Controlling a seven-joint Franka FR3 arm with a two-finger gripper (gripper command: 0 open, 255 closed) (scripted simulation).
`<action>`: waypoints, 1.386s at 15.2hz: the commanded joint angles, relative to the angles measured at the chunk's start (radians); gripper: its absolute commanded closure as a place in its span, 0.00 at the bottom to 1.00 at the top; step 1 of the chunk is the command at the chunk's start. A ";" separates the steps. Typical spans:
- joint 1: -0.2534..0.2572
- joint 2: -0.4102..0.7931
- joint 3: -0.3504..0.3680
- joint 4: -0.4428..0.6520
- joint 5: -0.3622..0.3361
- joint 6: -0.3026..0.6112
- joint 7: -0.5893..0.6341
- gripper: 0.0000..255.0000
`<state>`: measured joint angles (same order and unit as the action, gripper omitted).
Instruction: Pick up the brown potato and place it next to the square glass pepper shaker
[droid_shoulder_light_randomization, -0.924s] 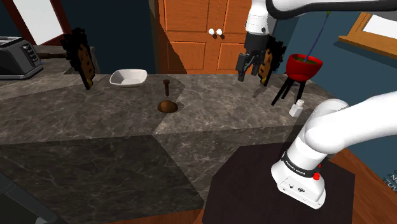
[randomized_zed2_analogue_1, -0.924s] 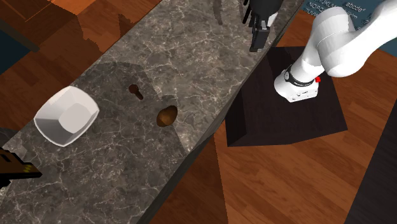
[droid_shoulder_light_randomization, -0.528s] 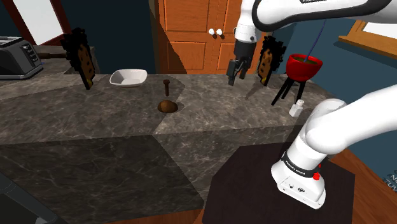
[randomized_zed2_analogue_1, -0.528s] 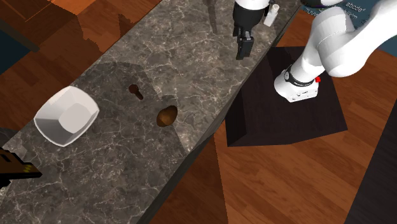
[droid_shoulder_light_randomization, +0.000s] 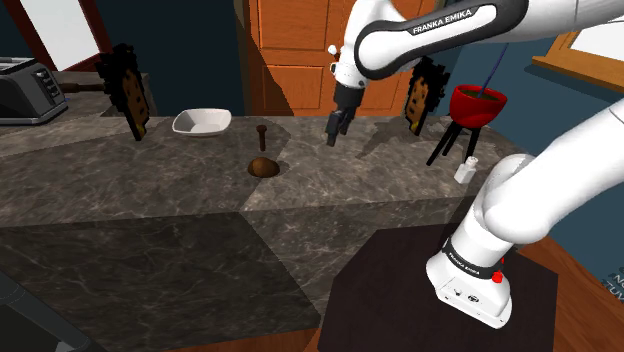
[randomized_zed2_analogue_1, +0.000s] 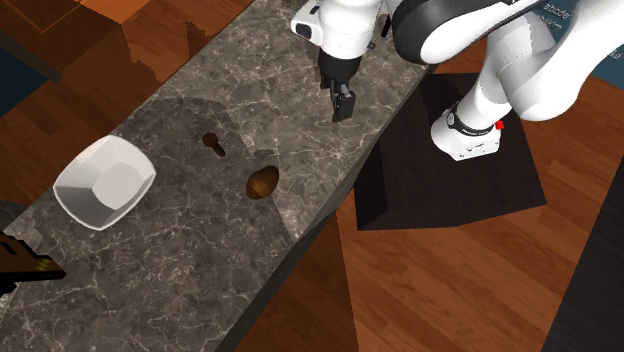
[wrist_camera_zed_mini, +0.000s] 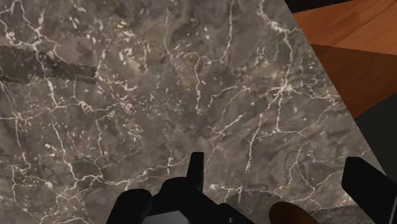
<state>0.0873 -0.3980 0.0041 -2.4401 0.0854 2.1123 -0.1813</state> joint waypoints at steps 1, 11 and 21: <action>0.020 0.058 -0.005 0.010 0.016 0.069 -0.056 0.00; 0.105 0.398 0.003 0.180 0.141 0.321 -0.353 0.00; 0.127 0.602 0.044 0.295 0.214 0.444 -0.497 0.00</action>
<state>0.2133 0.1929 0.0461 -2.1440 0.2959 2.5437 -0.6757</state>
